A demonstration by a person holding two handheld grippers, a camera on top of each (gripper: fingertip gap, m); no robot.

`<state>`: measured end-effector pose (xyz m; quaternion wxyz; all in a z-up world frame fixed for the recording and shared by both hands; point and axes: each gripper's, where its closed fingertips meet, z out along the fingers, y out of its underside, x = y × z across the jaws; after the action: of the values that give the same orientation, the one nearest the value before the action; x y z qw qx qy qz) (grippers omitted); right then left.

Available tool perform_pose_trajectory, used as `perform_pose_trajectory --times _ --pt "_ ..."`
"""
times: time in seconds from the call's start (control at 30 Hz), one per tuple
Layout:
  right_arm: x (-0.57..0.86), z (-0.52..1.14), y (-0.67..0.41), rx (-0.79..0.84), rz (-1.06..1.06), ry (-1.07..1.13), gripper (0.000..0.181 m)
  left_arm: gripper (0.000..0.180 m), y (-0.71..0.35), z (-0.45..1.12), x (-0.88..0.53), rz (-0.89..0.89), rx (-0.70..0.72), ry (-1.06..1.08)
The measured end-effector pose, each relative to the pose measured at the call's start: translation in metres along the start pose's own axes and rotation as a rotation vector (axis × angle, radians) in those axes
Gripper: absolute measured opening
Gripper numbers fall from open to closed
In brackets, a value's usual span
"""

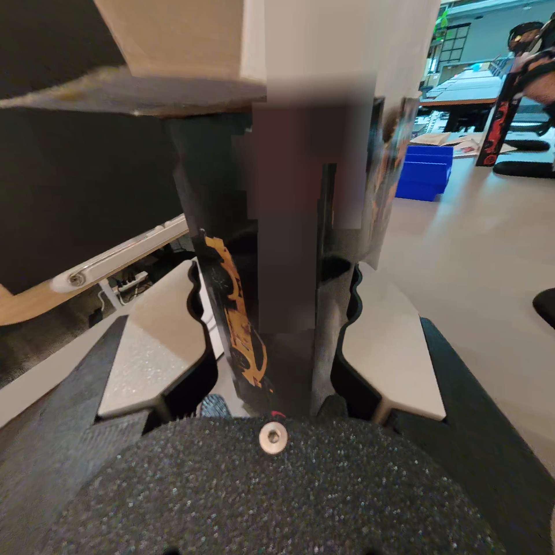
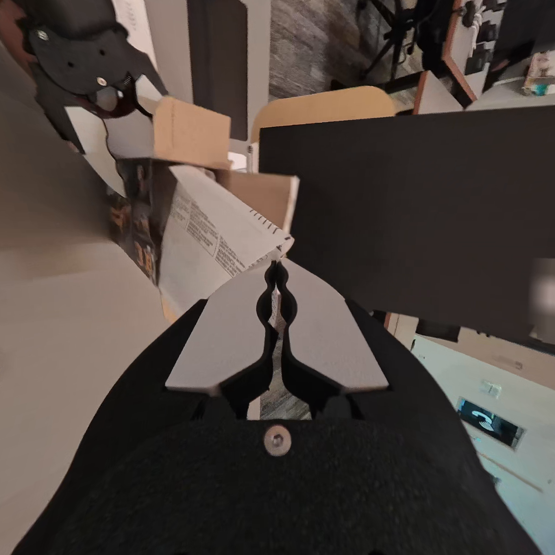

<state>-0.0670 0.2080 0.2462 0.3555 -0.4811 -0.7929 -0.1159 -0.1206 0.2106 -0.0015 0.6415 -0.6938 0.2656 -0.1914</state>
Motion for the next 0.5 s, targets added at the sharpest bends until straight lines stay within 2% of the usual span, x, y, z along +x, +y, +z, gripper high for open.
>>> perform_pose_trajectory --times 0.03,0.13,0.23,0.5 --pt "0.007 -0.013 0.002 0.009 0.017 0.029 0.000 0.096 -0.001 -0.006 0.001 -0.022 0.005 0.002" --pt "0.023 -0.062 0.006 0.061 0.093 0.112 0.000 0.094 -0.010 -0.032 0.002 -0.046 0.028 -0.022" --pt "0.019 -0.108 0.005 0.125 0.181 0.147 0.000 0.092 -0.017 -0.060 0.015 0.007 0.021 -0.058" --pt "-0.106 -0.103 0.021 0.239 0.548 -0.109 0.000 0.081 -0.037 -0.118 0.122 0.110 0.034 -0.052"
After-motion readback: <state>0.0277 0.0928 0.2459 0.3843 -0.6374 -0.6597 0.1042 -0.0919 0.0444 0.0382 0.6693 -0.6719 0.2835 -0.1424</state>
